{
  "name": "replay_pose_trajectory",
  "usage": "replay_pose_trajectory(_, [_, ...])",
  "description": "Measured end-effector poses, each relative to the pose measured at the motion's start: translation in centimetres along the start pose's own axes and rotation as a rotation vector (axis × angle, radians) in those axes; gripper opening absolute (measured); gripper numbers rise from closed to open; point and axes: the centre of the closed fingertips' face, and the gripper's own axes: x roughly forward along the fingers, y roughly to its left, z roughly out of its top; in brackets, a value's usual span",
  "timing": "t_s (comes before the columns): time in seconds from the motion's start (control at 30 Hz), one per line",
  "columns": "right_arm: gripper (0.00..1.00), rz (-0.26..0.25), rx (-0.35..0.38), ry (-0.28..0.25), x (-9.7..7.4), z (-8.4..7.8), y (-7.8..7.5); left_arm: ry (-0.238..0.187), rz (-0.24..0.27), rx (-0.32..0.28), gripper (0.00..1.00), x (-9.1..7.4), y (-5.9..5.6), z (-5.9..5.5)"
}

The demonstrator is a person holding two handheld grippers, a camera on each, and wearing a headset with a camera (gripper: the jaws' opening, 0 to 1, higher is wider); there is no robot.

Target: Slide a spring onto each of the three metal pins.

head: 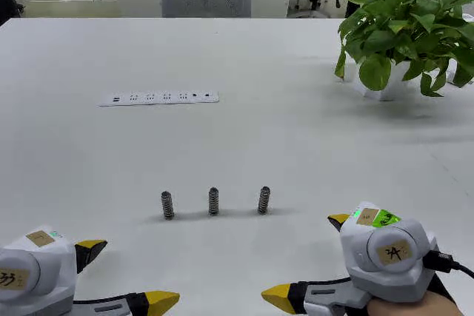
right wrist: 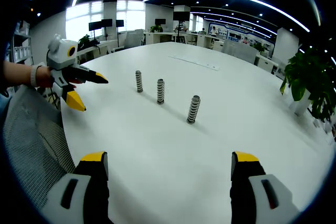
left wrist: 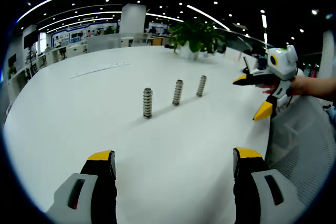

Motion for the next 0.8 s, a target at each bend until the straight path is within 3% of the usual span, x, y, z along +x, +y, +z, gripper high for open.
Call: replay_pose_trajectory(0.8, [0.99,0.002,0.000,0.001,0.07,-0.01,0.18,0.005,-0.005,-0.001,0.94,0.05,0.38,-0.41])
